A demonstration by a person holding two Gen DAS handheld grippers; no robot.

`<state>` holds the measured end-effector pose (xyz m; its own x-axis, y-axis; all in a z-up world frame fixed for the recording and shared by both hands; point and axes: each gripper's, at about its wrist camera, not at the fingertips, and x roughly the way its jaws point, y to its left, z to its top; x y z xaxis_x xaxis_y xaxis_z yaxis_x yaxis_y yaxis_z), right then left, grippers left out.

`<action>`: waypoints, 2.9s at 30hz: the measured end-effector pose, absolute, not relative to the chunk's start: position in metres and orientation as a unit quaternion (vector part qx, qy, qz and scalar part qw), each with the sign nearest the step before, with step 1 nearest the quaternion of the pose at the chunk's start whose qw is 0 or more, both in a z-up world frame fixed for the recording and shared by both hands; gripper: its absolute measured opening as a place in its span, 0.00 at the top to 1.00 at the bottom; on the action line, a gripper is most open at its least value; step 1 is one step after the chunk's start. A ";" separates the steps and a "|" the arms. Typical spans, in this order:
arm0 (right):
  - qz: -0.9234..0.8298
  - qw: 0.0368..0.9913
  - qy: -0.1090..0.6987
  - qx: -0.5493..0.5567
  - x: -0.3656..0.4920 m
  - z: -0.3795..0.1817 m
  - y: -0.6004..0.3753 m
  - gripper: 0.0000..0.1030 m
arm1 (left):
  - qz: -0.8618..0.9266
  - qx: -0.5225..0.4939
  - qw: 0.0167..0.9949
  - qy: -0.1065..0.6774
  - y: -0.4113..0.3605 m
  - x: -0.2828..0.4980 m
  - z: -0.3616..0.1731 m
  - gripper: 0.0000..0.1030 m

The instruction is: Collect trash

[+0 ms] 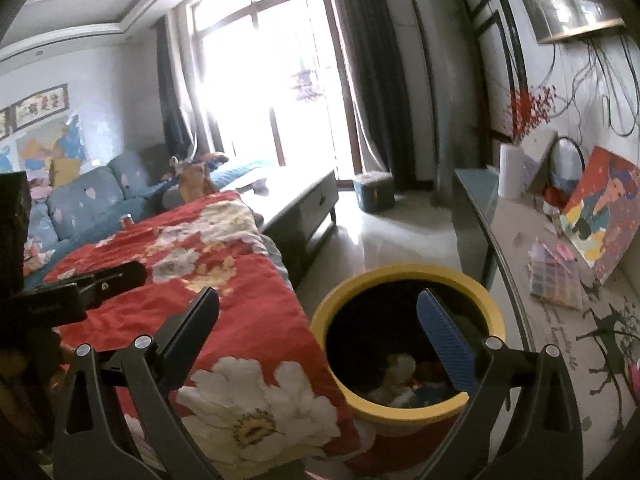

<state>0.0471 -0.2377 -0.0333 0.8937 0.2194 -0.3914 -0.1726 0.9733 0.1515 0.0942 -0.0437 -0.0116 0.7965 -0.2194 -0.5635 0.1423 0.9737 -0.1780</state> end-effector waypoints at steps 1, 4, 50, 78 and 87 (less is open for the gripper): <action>0.100 0.973 0.201 0.055 0.044 -0.033 -0.235 0.06 | -0.089 -0.064 0.947 0.301 -0.039 0.091 -0.012 0.11; 0.098 0.977 0.179 0.052 0.037 -0.031 -0.226 0.06 | -0.065 -0.063 0.953 0.288 -0.023 0.077 -0.011 0.11; 0.088 0.988 0.122 0.030 0.013 -0.043 -0.189 0.06 | -0.033 -0.034 0.974 0.223 -0.008 0.018 -0.018 0.11; 0.087 0.988 0.123 0.031 0.014 -0.043 -0.191 0.06 | -0.034 -0.034 0.974 0.222 -0.008 0.018 -0.018 0.11; 0.087 0.988 0.123 0.031 0.014 -0.042 -0.191 0.06 | -0.034 -0.035 0.974 0.223 -0.008 0.018 -0.018 0.11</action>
